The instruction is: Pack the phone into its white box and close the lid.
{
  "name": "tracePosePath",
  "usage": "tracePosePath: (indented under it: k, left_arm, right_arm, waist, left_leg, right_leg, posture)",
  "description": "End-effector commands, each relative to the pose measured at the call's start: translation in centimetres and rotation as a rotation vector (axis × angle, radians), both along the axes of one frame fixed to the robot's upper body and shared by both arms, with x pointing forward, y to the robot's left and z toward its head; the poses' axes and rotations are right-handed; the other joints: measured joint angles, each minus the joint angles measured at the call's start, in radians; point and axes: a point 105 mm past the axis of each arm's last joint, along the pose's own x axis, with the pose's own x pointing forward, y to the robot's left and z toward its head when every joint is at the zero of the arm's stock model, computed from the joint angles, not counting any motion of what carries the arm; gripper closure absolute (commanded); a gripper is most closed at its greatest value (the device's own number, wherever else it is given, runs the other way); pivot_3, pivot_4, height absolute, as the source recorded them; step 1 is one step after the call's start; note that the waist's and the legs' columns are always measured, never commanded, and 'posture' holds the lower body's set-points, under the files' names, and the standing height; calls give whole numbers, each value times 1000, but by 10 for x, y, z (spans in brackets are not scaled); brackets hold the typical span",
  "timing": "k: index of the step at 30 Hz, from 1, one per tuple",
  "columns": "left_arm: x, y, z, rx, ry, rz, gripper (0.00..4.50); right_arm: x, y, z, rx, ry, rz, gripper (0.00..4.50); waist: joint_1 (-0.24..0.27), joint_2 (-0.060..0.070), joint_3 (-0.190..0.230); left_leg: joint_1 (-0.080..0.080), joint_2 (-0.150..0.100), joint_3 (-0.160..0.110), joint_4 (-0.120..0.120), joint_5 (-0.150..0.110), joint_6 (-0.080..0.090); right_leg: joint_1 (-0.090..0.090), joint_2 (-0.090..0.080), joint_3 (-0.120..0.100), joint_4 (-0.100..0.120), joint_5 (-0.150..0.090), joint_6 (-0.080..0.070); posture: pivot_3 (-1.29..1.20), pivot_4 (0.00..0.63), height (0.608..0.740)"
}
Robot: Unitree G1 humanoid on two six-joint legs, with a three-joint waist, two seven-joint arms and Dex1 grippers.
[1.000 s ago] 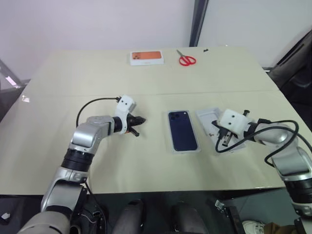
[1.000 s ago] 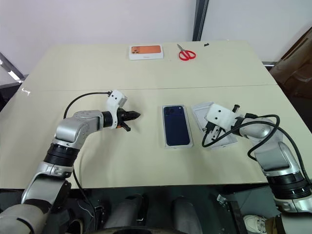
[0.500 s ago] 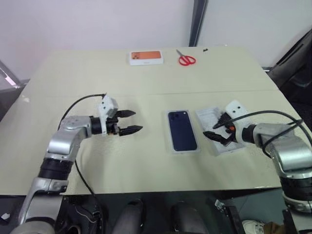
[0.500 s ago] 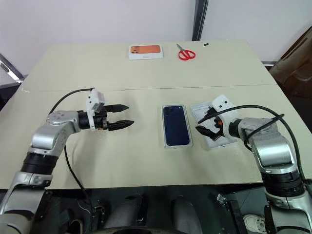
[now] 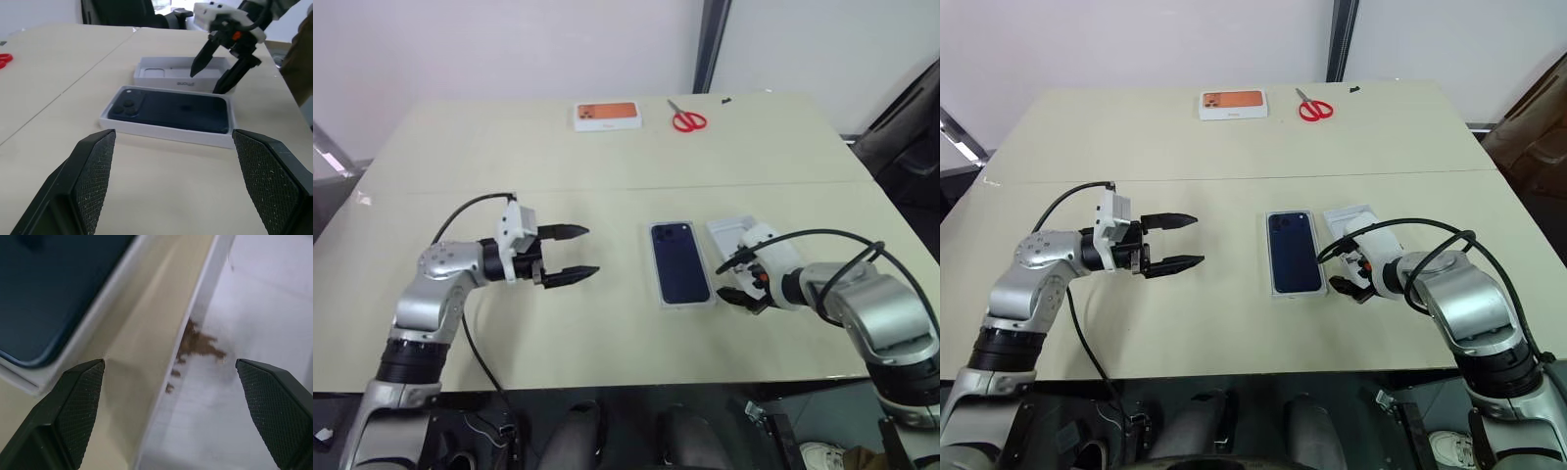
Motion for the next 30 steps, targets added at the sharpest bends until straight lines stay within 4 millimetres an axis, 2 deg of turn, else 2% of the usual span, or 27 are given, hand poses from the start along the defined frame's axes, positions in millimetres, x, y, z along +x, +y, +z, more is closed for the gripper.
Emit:
tracePosePath:
  k: [1,2,4,5,6,8,11,15,17,20,22,26,28,30]
  left_arm:
    - [-5,5,12,-5,-49,-7,487]
    - [-6,6,11,-4,-48,-6,487]
    - [-7,5,10,-2,-50,-8,487]
    - [-7,4,9,-2,-51,-8,487]
    - [-8,3,8,0,-53,-10,487]
    - [-9,1,7,4,-55,-14,487]
    - [-9,-1,6,3,-59,-13,487]
    - [-8,-2,5,10,-70,-2,487]
    - [-6,-2,4,12,-71,8,487]
    - [-3,0,4,11,-71,23,487]
    - [1,0,5,9,-71,35,487]
    - [7,0,8,-12,-74,61,487]
    - [10,-1,8,-12,-81,73,487]
    - [13,-2,10,-24,-78,80,487]
  right_arm:
    - [3,6,9,12,-39,0,10]
    - [3,6,8,12,-38,-1,10]
    - [6,3,7,9,-37,-12,874]
    - [7,2,6,5,-37,-17,1340]
    - [9,1,6,0,-44,-29,1988]
    - [13,-1,5,2,-52,-52,2851]
    - [18,-3,6,3,-66,-81,4390]
    - [30,-5,17,57,-135,-150,4458]
    - [40,5,33,137,-201,-151,4458]
    - [46,29,55,226,-287,-35,4458]
    - [51,33,66,254,-343,-29,4458]
    - [49,70,95,571,-382,42,4458]
    - [44,88,110,813,-335,98,4458]
    - [36,102,117,966,-273,165,4458]
  waist:
    - [0,0,0]
    - [0,0,0]
    - [0,0,0]
    - [1,0,0]
    - [0,0,0]
    - [0,0,0]
    - [0,0,0]
    - [0,0,0]
    - [-1,0,0]
    - [-4,1,1]
    - [-3,1,1]
    - [-3,1,1]
    - [-4,1,1]
    - [-3,1,1]
  left_leg:
    - [0,0,0,0,0,0]
    - [0,0,0,0,0,0]
    - [0,0,0,0,0,0]
    - [0,0,0,0,0,0]
    - [0,0,0,0,0,0]
    - [0,0,0,0,0,0]
    - [0,0,0,0,0,0]
    - [0,0,0,0,0,0]
    - [0,0,0,0,0,0]
    - [0,0,1,0,0,0]
    - [0,0,0,-1,0,0]
    - [0,0,1,0,0,0]
    - [0,0,0,0,0,0]
    - [0,0,0,0,0,0]
  right_leg:
    - [0,0,0,0,0,0]
    - [0,0,0,0,0,0]
    - [0,0,0,0,0,0]
    - [0,0,0,0,0,0]
    - [0,0,0,0,0,0]
    - [0,0,0,0,0,0]
    - [0,0,0,0,0,0]
    - [1,0,0,0,0,0]
    - [0,0,0,0,0,0]
    - [-1,1,0,1,0,0]
    - [-1,1,0,1,0,0]
    - [-1,1,0,1,0,0]
    - [-1,1,0,1,0,0]
    - [-1,1,0,2,0,0]
  posture:
    - [0,150,734]
    - [0,150,734]
    - [0,150,734]
    - [0,150,734]
    - [0,150,734]
    - [0,150,734]
    - [0,150,734]
    - [0,150,734]
    - [0,150,734]
    - [0,150,734]
    - [0,150,734]
    - [0,150,734]
    - [0,150,734]
    - [0,150,734]
